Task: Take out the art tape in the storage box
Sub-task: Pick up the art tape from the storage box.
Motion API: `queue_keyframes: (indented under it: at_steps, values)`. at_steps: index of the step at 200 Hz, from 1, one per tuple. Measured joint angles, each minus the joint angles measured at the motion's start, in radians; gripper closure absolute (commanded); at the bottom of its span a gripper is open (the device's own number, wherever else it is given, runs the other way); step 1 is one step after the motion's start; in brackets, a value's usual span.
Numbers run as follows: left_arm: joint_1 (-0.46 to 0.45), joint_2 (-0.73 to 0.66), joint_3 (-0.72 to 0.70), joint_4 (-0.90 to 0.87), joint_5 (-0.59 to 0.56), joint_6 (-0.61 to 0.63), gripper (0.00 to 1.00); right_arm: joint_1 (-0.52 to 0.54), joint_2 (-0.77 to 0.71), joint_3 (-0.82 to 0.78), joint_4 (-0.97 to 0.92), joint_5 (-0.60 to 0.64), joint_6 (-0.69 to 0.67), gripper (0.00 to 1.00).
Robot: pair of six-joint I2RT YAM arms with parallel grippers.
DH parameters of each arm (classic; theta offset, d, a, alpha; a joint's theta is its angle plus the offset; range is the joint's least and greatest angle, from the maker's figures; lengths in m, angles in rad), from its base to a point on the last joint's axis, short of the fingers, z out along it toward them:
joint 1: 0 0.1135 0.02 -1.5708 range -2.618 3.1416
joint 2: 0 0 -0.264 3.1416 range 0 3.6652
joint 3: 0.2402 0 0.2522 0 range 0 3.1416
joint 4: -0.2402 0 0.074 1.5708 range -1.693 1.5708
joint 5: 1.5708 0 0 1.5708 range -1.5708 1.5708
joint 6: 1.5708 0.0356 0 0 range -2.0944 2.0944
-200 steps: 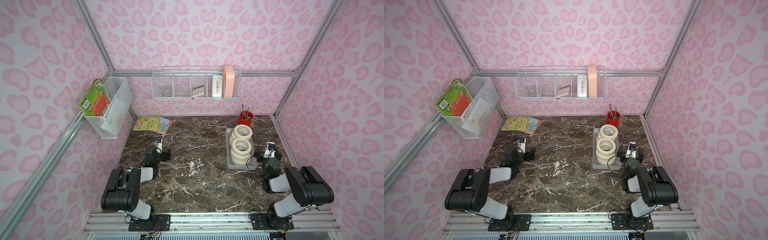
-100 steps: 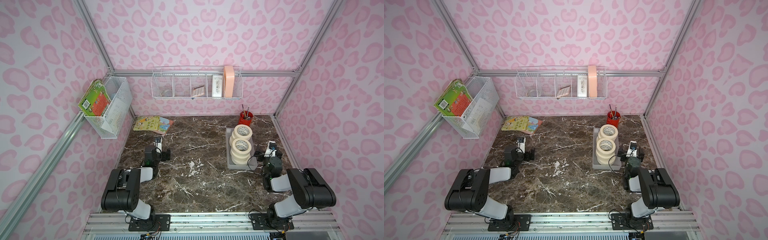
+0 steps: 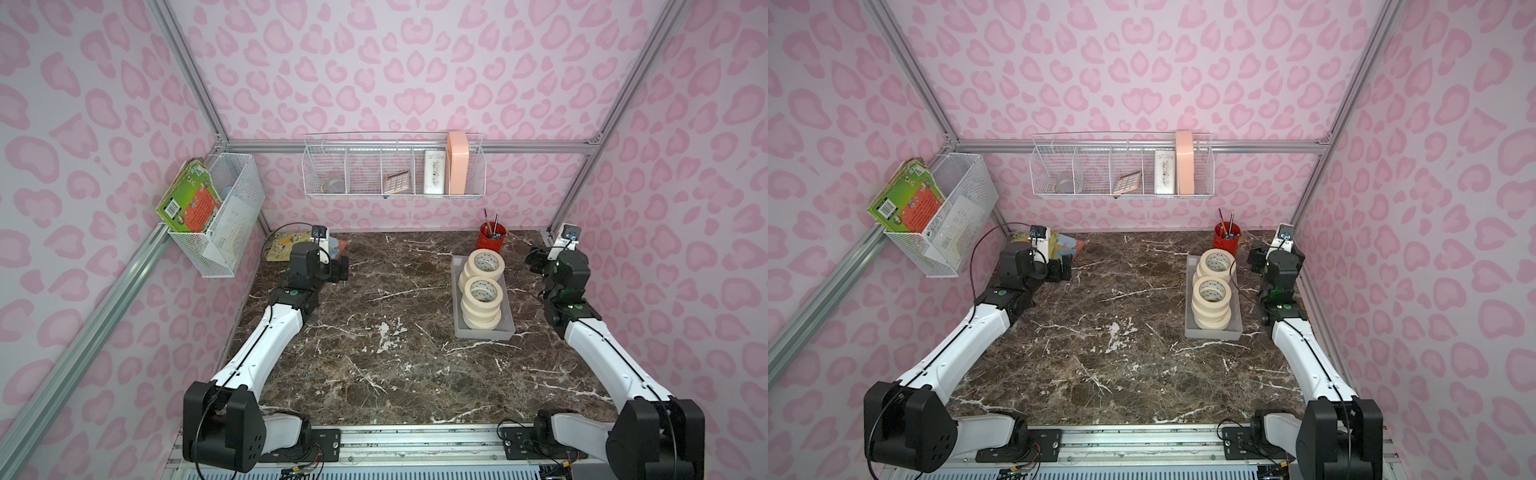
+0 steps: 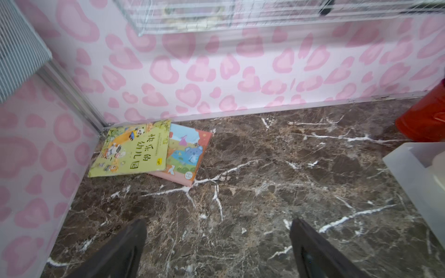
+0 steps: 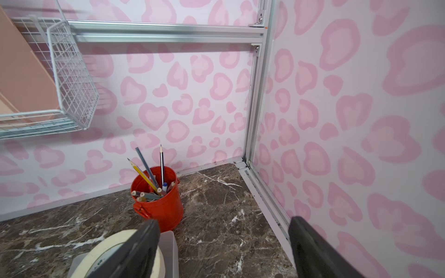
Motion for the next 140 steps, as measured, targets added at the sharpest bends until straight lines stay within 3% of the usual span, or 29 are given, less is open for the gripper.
queue_keyframes:
  at_steps: [22, 51, 140]
  values:
    - [-0.041, 0.002, 0.117, -0.164, -0.027, -0.027, 0.06, 0.015, 0.072, 0.152, -0.217, -0.058, 0.023, 0.25]
    - [-0.090, -0.008, 0.157, -0.289, -0.037, -0.048, 0.07, 0.051, 0.151, 0.244, -0.380, -0.134, 0.031, 0.30]
    - [-0.159, -0.016, 0.139, -0.408, -0.037, -0.079, 0.08, 0.057, 0.435, 0.365, -0.489, -0.227, 0.081, 0.42]
